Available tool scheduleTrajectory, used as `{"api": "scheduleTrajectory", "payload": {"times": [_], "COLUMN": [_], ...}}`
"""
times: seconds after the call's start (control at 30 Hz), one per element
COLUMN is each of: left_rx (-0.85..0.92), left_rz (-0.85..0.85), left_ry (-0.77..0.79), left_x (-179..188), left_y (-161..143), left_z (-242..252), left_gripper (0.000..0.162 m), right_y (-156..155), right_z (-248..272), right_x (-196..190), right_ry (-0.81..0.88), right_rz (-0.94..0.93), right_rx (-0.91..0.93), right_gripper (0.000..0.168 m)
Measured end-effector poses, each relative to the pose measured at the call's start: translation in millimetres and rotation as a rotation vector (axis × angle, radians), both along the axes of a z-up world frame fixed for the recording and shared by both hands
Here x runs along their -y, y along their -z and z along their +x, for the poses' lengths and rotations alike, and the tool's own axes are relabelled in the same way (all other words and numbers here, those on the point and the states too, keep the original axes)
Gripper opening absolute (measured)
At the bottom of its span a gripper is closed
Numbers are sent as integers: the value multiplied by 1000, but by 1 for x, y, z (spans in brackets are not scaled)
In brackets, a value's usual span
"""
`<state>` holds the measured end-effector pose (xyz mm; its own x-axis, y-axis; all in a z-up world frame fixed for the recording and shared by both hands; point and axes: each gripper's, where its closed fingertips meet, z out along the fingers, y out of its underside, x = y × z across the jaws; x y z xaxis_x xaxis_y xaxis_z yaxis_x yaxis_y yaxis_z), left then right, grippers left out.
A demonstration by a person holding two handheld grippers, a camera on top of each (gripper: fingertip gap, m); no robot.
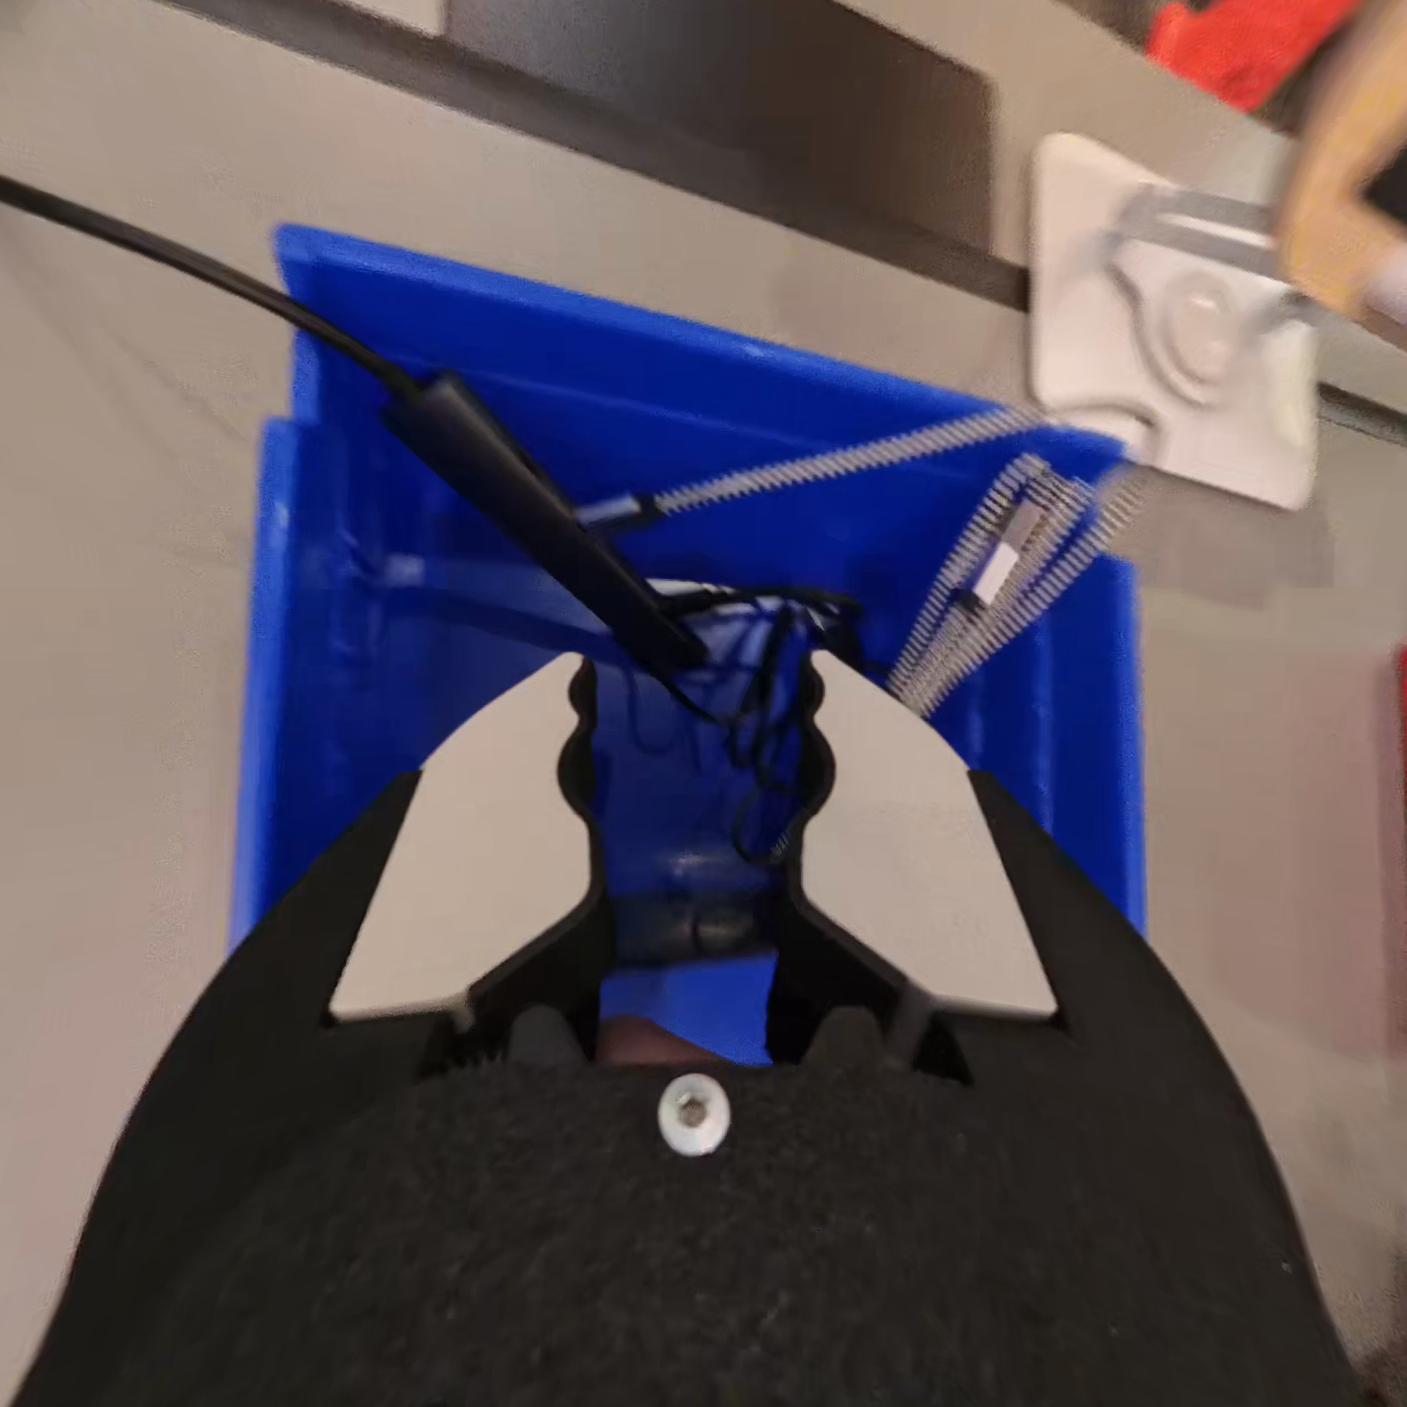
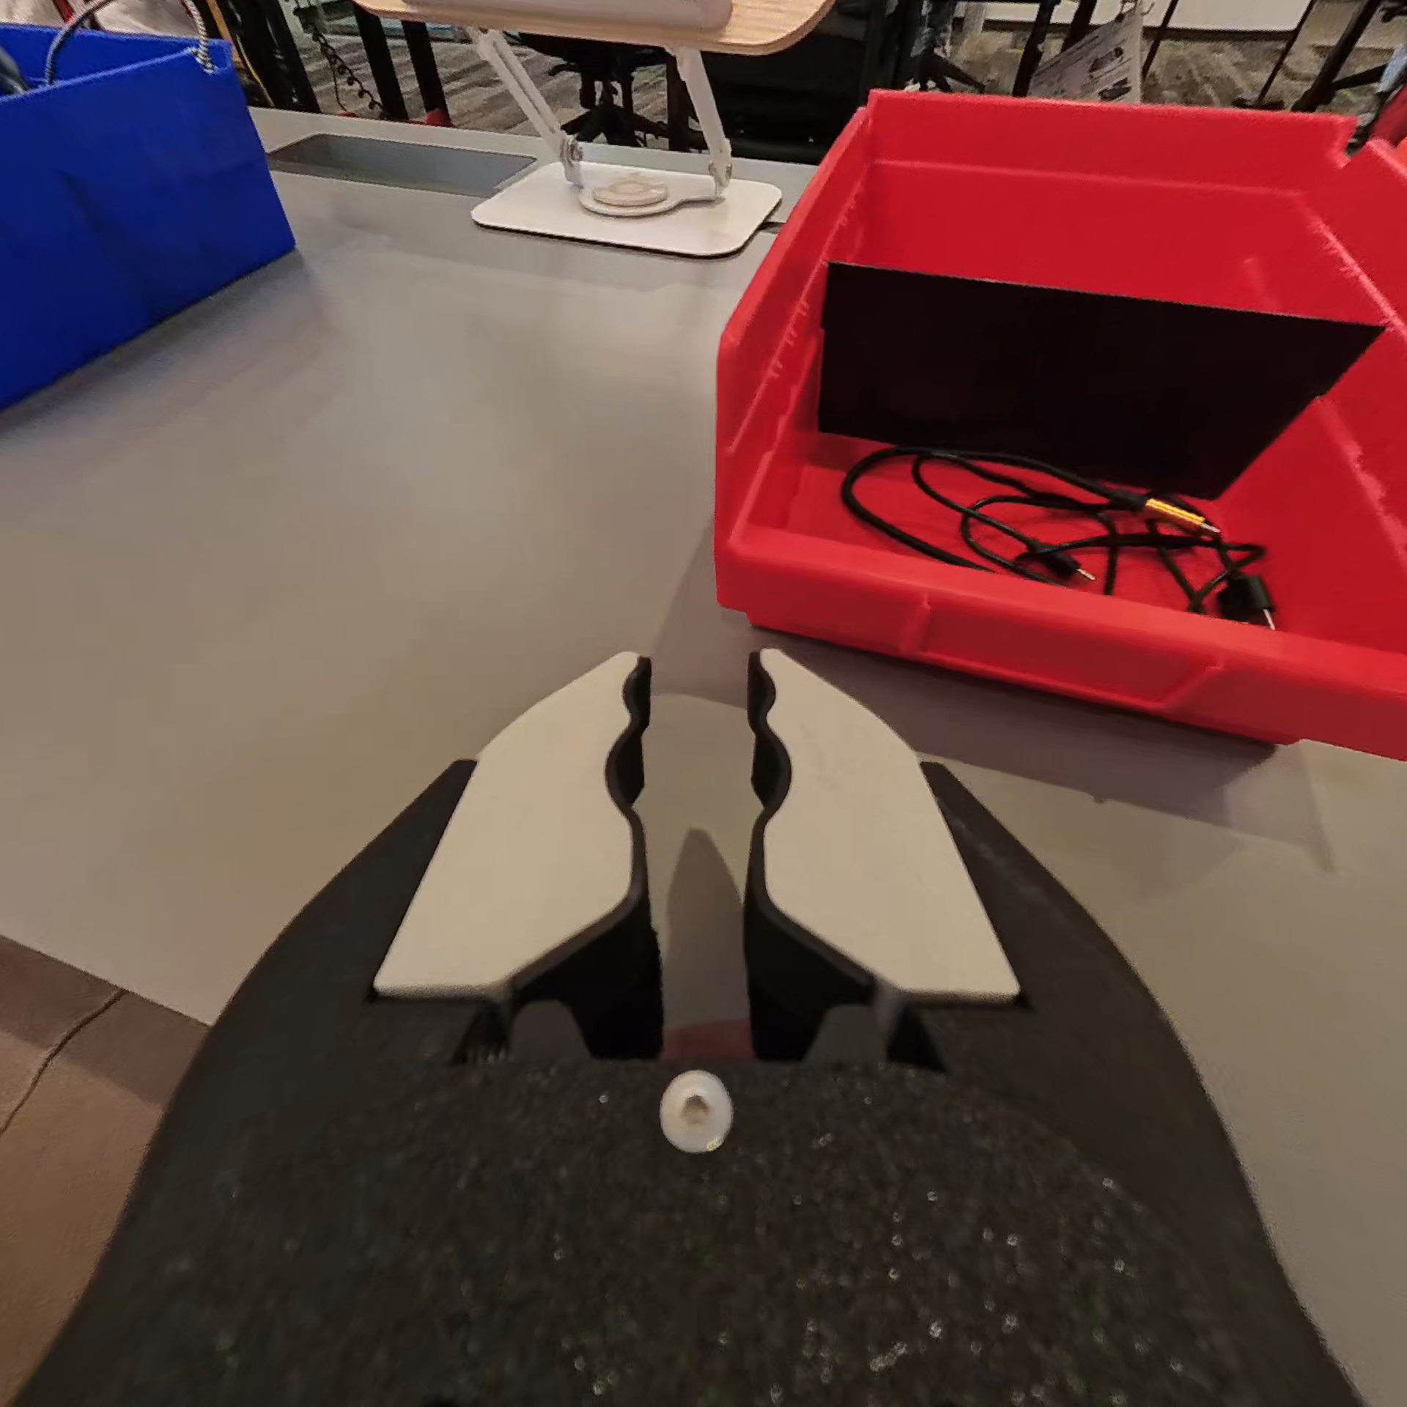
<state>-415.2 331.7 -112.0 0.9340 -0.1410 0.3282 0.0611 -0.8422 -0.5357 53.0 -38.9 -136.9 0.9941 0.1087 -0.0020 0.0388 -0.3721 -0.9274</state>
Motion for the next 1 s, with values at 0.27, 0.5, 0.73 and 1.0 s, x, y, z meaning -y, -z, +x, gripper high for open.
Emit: {"api": "scheduleTrajectory", "payload": {"times": [0.27,0.5,0.73,1.0], "left_rx": [-77,49,149,-82], "left_rz": [-133,-59,114,373], "left_ry": [-72,-105,-66,330], "left_x": [-25,-32,-26,2], "left_y": [40,32,7,-57], "left_z": [-10,-4,1,-1], "left_gripper": [49,18,0,13], "right_y": [6,4,5,6], "right_z": [4,9,5,3], "right_x": [12,20,19,19], "right_ry": [-13,-9,-25,-28], "right_rz": [-27,-26,-33,-39], "right_rx": [12,-12,-27,8], "right_gripper": [23,23,22,22]}}
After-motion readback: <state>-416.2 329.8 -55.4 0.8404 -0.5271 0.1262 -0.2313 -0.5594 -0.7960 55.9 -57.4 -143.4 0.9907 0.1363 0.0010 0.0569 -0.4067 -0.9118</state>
